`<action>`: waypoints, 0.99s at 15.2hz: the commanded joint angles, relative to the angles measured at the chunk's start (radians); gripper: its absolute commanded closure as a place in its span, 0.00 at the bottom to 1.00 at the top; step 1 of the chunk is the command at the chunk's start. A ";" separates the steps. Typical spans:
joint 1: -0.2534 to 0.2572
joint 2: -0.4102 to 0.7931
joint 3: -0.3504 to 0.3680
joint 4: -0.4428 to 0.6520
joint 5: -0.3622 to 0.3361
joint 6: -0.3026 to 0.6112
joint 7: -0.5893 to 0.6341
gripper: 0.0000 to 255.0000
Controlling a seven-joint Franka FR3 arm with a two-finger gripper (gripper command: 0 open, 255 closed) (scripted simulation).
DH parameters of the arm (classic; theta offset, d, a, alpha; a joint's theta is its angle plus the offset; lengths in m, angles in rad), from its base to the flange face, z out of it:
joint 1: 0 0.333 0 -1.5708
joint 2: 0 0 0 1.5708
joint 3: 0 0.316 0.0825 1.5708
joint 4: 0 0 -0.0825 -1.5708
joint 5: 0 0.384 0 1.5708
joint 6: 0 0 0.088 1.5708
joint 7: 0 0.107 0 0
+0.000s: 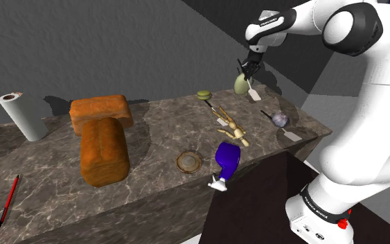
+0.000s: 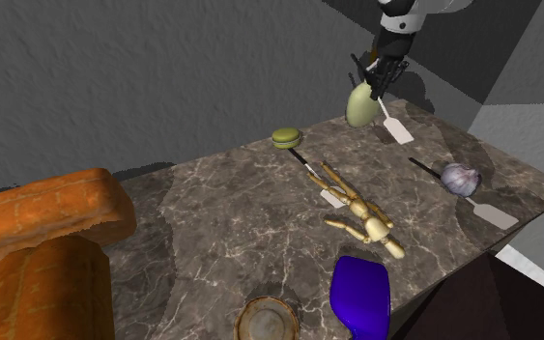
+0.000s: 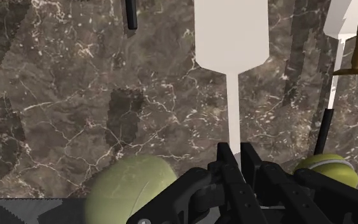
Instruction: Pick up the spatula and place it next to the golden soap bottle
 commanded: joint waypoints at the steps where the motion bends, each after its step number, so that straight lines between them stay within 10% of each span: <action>1: 0.001 0.012 0.000 -0.011 0.000 0.024 0.000 1.00; 15: 0.000 0.095 0.001 -0.081 0.003 0.177 -0.003 1.00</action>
